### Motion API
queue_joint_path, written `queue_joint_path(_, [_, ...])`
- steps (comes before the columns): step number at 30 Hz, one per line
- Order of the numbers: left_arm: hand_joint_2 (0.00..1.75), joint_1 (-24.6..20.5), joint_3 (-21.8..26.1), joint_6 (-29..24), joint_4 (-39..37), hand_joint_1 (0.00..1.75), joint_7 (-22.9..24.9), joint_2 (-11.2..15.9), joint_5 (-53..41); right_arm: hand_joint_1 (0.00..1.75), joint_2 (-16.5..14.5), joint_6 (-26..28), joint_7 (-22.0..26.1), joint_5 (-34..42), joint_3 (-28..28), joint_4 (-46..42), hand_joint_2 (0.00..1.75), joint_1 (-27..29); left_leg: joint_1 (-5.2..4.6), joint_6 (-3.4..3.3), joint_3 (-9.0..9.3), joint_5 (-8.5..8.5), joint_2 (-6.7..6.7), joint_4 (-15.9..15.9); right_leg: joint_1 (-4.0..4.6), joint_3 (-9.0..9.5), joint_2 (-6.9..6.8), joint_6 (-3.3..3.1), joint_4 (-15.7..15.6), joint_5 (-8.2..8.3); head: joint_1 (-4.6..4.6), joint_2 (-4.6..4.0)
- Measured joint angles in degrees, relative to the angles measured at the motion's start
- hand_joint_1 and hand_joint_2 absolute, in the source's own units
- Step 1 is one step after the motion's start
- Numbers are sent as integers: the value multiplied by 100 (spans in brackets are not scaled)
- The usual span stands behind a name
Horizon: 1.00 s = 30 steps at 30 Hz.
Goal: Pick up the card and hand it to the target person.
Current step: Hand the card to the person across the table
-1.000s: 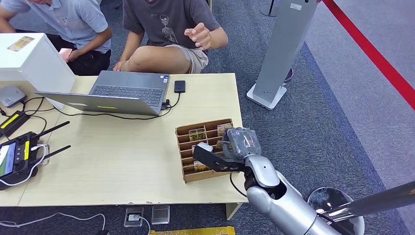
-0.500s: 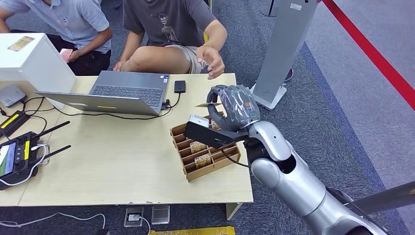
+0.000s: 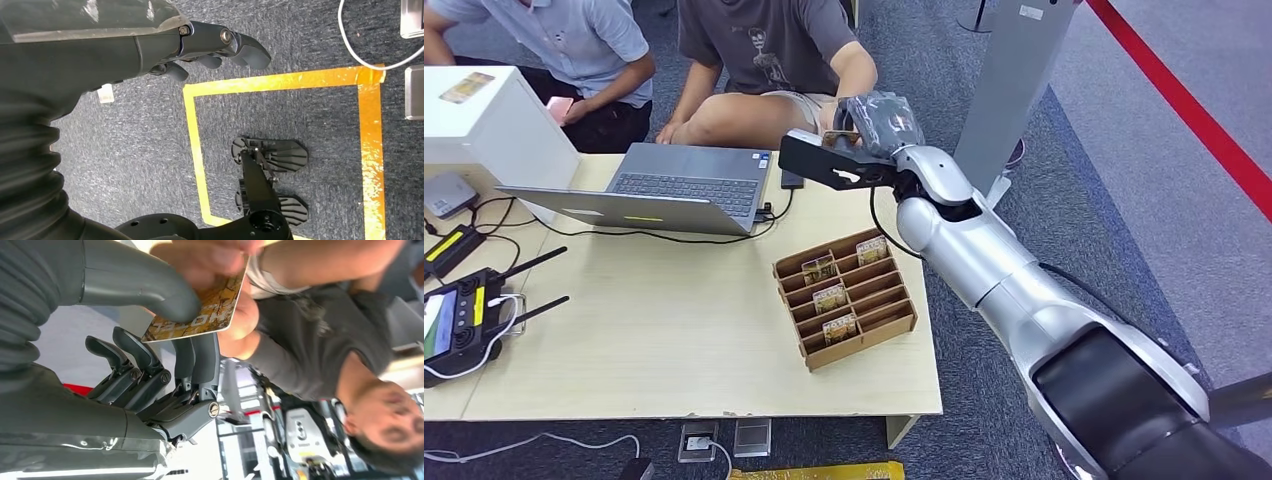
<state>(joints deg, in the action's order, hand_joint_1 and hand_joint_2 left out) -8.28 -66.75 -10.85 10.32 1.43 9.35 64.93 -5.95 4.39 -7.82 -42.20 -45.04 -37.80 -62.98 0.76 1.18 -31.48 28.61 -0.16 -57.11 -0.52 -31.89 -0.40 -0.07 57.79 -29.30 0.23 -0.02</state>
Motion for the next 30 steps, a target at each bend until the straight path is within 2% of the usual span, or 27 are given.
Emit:
queue_joint_path(1, [175,10,0,-1,0,0,-4,2,15,171,-42,6,-3,-25,-13,156,175,-34,0,0,0,0,0,0,0,0,0,0,-1,0,4,0])
queue_joint_path(5, [175,59,0,34,0,0,9,19,40,0,-166,44,2,-122,-57,649,175,-110,0,0,0,0,1,0,0,0,1,0,-3,0,13,0])
queue_joint_path(13, [175,96,-2,147,0,0,-22,83,51,0,-266,344,181,-133,-153,1163,175,-225,0,0,5,0,3,-1,0,0,4,0,-2,1,-1,0])
queue_joint_path(20, [175,109,-2,57,0,0,-80,86,158,0,-166,813,644,473,-15,1132,175,-466,0,0,6,0,4,-3,0,0,6,0,-2,1,2,0])
queue_joint_path(24, [175,126,-1,3,0,0,-27,84,251,0,148,867,654,1029,209,555,175,-444,-1,0,8,0,4,-7,-1,1,5,1,-4,1,8,0])
queue_joint_path(27, [175,151,-1,-43,0,0,43,85,297,0,542,834,330,1448,448,-264,175,-242,-1,-1,13,1,4,-11,-1,4,5,1,-7,1,8,0])
queue_joint_path(30, [175,181,0,-59,0,0,68,86,321,0,1030,646,-64,1839,768,-1368,175,189,-1,-3,16,3,2,-12,-1,7,3,1,-11,1,6,0])
